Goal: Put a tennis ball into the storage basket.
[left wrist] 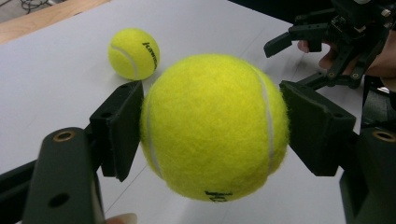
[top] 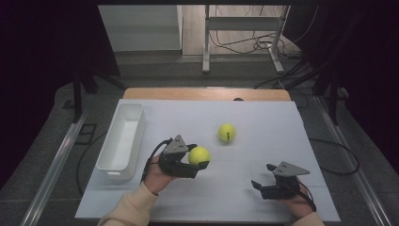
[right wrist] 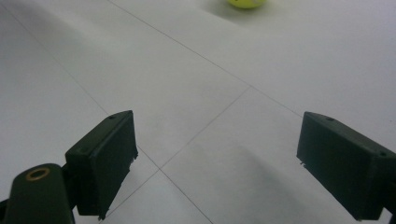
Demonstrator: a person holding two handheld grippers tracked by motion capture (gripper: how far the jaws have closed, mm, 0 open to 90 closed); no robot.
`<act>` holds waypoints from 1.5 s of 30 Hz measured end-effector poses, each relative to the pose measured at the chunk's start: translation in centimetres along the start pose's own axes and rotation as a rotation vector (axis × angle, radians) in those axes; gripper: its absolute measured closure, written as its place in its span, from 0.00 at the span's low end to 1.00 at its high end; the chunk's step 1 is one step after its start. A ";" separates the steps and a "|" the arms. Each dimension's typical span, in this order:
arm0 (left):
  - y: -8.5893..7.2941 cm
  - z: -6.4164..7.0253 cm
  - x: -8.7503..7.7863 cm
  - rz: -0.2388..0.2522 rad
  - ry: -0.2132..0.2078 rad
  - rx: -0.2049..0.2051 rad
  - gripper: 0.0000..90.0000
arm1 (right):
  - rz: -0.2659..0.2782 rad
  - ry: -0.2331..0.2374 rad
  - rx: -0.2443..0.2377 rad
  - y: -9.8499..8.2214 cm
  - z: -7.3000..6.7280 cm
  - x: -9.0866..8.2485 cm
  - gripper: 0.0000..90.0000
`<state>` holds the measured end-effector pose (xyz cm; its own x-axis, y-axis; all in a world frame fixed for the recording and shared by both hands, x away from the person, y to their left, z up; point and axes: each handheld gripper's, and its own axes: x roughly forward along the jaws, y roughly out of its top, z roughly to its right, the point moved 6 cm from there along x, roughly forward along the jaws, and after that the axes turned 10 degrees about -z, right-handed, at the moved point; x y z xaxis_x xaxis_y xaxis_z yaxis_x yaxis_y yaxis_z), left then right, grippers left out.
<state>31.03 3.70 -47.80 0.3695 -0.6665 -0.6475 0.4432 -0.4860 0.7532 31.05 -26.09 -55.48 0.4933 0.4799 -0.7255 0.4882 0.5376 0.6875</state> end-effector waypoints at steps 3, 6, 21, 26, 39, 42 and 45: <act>0.1 -0.1 -0.3 0.006 0.004 -0.004 0.29 | 0.000 0.000 0.000 0.0 0.0 0.0 0.14; 0.2 -0.3 -0.7 0.015 0.009 -0.008 0.29 | 0.001 0.000 0.000 0.0 0.0 0.0 0.14; 0.7 -0.9 -2.7 0.061 0.035 -0.018 0.29 | 0.000 -0.002 0.000 0.0 0.0 0.0 0.14; 0.8 -1.2 -3.4 0.077 0.046 -0.026 0.29 | -0.001 -0.001 0.001 0.0 0.0 0.0 0.14; 0.8 -2.3 -5.2 0.110 0.079 -0.048 0.29 | -0.002 -0.002 0.001 0.0 0.1 0.0 0.14; 0.8 -2.5 -5.5 0.114 0.086 -0.054 0.29 | -0.003 -0.003 0.000 -0.1 0.1 0.0 0.14; 0.7 -2.8 -5.8 0.119 0.096 -0.060 0.29 | -0.004 -0.005 0.000 -0.1 0.1 0.0 0.14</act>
<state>31.50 8.84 -43.87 0.4971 -0.6590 -0.5644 0.4387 -0.3703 0.8188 31.07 -26.18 -55.52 0.4946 0.4744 -0.7282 0.4903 0.5395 0.6845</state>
